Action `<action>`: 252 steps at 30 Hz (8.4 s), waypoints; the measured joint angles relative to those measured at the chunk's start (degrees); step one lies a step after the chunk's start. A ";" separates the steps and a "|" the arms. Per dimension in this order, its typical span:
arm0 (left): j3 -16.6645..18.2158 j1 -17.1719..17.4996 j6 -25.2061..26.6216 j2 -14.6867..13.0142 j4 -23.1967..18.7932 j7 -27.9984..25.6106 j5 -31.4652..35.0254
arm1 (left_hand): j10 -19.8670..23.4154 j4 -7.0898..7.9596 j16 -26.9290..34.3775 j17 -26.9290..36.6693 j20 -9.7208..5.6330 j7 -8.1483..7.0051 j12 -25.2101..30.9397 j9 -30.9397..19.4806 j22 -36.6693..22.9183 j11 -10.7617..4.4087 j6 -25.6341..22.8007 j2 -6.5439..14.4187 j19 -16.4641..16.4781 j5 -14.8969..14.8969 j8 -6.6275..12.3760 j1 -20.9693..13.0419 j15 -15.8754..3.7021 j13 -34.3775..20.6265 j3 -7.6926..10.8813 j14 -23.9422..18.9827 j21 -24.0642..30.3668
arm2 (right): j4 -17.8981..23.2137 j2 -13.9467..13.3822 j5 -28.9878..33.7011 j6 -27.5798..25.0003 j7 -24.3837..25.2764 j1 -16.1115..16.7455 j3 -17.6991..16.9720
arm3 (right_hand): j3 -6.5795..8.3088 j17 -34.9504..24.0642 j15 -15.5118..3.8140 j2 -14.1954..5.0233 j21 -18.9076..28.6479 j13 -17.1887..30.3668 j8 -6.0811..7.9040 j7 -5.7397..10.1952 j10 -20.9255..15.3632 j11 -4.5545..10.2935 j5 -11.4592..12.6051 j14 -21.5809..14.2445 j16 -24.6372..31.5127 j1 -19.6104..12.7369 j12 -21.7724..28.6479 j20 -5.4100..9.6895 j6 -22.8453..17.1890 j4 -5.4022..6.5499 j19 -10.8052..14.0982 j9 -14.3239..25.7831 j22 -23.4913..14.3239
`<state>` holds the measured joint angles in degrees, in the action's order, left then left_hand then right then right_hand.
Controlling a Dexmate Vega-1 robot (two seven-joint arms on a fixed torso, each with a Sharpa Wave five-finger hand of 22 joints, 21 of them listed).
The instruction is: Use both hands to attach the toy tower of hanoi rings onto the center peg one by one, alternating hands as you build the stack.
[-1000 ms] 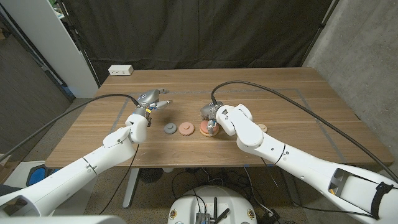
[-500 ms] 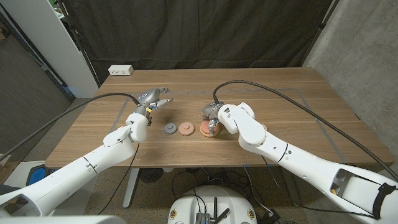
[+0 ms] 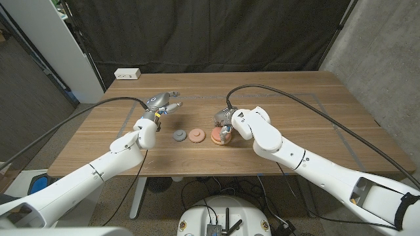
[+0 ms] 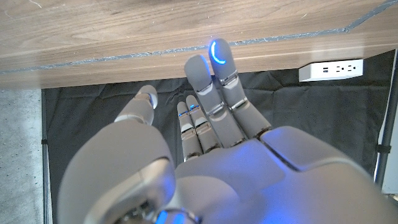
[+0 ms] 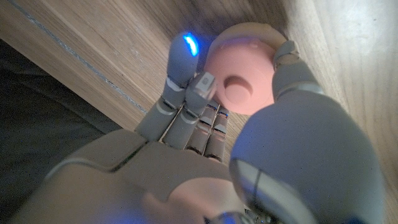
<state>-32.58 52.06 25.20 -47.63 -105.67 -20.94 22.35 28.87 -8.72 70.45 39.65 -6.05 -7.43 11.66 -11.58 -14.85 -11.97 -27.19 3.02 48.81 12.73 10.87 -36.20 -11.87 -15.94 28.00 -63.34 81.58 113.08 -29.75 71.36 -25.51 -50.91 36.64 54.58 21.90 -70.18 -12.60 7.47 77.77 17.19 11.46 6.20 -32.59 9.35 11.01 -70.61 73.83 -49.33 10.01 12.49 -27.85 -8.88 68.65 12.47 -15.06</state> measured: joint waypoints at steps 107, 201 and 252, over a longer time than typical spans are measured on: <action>0.79 -0.46 3.86 1.38 -3.00 -0.06 -0.88 | -0.02 -1.78 3.77 -1.38 -0.09 3.57 0.02 0.01 2.50 3.08 -0.52 -4.01 -0.48 -1.05 0.42 -2.82 0.42 1.59 4.48 0.41 3.10 | 9.60 -8.16 -8.74 -2.30 21.82 11.88 -15.52 | 2.68 0.17 0.19 -0.93 -0.56 -3.88 3.58 -0.18 1.48 -0.55 -0.83 2.63 -1.32 0.83 2.29 0.10 0.96 -0.33 -2.32 -0.47 0.01; -3.63 -3.82 15.54 -1.92 -12.47 9.40 3.47 | -1.55 -1.01 6.71 -6.10 0.61 4.66 0.20 -0.02 3.94 4.20 -0.43 -6.98 -2.44 0.50 0.42 -7.71 1.34 0.88 -1.69 2.14 4.74 | 3.94 -17.93 -37.05 -10.67 61.28 16.89 -19.22 | 4.81 0.53 0.02 -2.65 0.82 -4.41 2.69 -0.80 1.59 -1.25 -0.38 1.79 0.31 0.47 1.41 -0.10 1.57 0.06 -2.13 -0.47 0.94; -3.79 -5.16 14.26 -11.40 -22.35 30.47 6.32 | -2.89 -1.10 7.99 -8.15 0.64 5.81 0.25 0.00 3.92 5.11 1.14 -8.78 -2.81 0.84 0.00 -10.46 1.74 0.90 -4.30 3.17 4.74 | 4.63 -18.53 -39.34 -11.19 62.40 16.97 -18.10 | 5.52 0.27 0.02 -3.34 1.33 -4.39 2.24 -0.79 1.28 -1.57 -0.38 1.79 1.20 1.15 1.41 -0.10 0.95 0.32 -2.13 -0.46 1.23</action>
<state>-36.37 46.90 39.46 -59.03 -128.02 9.52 28.67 25.98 -9.82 78.44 31.49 -5.41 -1.62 11.90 -11.59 -10.94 -6.86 -26.04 -5.76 46.00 13.58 10.87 -46.66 -10.13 -15.04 23.70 -60.17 86.33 117.71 -48.28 32.01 -36.69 11.49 53.61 36.47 27.42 -69.91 -12.59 4.13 79.10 12.80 13.70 5.41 -31.31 7.78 10.62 -68.82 75.03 -48.17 11.42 12.39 -26.90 -8.56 66.52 12.01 -13.83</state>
